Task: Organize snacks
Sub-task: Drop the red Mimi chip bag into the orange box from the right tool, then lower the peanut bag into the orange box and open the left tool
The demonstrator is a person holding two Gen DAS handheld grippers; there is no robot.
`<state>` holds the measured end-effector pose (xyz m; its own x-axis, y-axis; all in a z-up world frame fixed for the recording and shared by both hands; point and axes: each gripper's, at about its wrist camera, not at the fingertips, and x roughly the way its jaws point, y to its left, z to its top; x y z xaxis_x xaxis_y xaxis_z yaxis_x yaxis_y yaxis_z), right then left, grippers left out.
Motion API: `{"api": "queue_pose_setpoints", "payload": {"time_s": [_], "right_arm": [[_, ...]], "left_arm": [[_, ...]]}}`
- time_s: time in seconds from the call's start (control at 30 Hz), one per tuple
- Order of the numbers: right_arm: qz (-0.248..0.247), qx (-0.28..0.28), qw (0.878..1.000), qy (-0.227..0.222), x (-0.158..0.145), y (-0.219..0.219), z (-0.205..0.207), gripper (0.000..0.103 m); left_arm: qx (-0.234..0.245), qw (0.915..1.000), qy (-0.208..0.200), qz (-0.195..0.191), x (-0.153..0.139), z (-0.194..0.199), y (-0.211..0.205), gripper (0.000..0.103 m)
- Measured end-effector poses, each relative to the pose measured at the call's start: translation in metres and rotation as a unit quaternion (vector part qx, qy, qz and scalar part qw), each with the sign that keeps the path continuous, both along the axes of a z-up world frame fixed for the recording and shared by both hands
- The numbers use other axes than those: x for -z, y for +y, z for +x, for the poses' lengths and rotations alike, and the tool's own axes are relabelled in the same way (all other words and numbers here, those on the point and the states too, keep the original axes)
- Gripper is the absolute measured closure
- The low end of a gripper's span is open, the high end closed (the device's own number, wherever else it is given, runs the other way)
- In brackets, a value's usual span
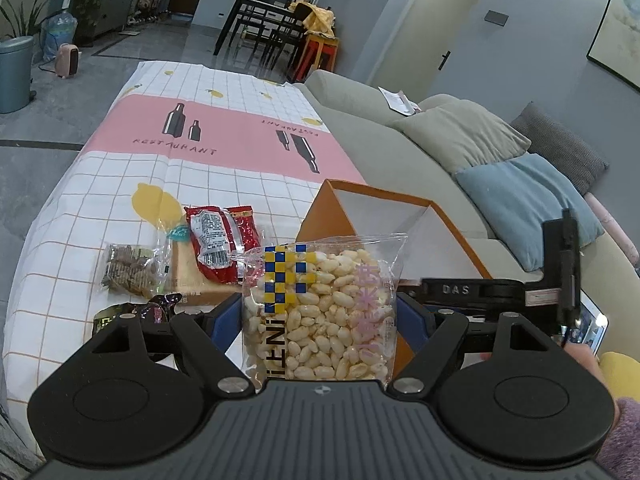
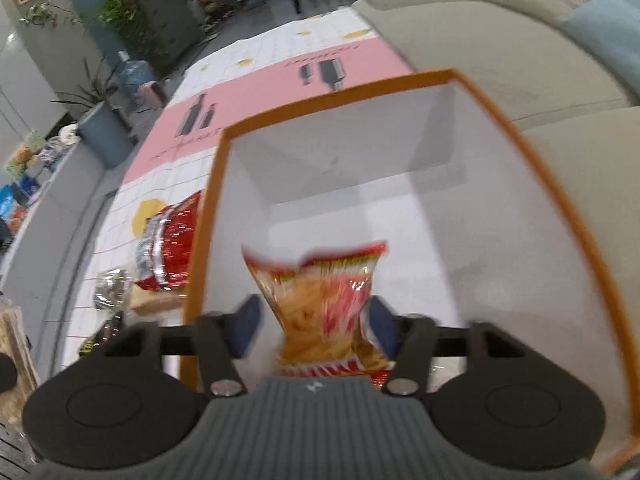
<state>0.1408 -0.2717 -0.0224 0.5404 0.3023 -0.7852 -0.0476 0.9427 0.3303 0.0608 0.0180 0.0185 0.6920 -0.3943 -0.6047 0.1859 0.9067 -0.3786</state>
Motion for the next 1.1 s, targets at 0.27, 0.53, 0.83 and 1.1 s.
{"api": "queue_pose_setpoints", "payload": {"time_s": [0.27, 0.53, 0.83, 1.1], "right_arm": [[0.001, 0.028, 0.999, -0.019, -0.006, -0.005, -0.006, 0.030], [-0.028, 0.128, 0.980, -0.150, -0.044, -0.042, -0.037, 0.029], [0.057, 0.245, 0.942, -0.220, -0.059, -0.093, -0.065, 0.027], [0.100, 0.289, 0.924, -0.230, -0.062, -0.112, -0.077, 0.027]], "left_arm": [[-0.007, 1.0000, -0.002, 0.006, -0.005, 0.000, -0.001, 0.012], [0.006, 1.0000, -0.002, 0.000, -0.016, 0.022, -0.035, 0.012], [0.039, 0.9992, 0.010, 0.001, -0.018, 0.045, -0.094, 0.012], [0.038, 0.9973, 0.060, -0.019, -0.002, 0.066, -0.128, 0.012]]}}
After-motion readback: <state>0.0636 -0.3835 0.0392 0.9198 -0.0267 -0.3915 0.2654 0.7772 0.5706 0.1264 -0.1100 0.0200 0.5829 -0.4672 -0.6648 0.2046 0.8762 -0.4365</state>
